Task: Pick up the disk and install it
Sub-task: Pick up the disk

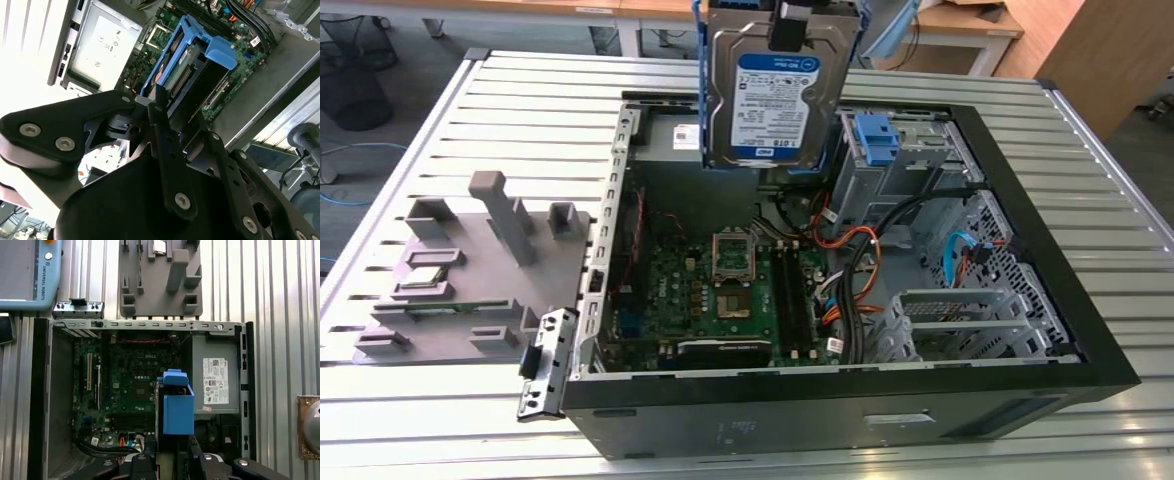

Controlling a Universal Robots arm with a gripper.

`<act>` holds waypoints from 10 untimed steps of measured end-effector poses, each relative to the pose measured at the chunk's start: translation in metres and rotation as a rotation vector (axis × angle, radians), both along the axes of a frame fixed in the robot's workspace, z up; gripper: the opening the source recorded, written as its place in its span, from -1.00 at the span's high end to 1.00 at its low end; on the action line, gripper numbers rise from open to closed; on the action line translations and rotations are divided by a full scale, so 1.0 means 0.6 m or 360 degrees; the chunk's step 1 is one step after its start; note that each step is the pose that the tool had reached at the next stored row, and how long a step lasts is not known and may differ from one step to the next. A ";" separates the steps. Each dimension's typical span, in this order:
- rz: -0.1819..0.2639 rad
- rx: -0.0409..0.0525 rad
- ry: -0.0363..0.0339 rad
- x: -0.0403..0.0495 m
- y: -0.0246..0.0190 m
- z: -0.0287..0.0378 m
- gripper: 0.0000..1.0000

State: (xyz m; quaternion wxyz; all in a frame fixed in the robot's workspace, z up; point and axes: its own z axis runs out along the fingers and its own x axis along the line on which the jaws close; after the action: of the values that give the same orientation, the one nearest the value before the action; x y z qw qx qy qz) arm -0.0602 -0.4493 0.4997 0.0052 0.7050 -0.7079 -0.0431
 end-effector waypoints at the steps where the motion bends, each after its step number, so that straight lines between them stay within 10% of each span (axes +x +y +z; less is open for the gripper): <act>1: 0.0000 0.0000 0.0000 0.003 -0.0011 0.000 0.30; 10: -0.0005 -0.0003 0.0000 0.028 -0.0117 0.000 0.30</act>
State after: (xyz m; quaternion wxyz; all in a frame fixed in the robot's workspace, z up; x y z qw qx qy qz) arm -0.0435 -0.4563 0.4996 0.0057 0.7039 -0.7090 -0.0426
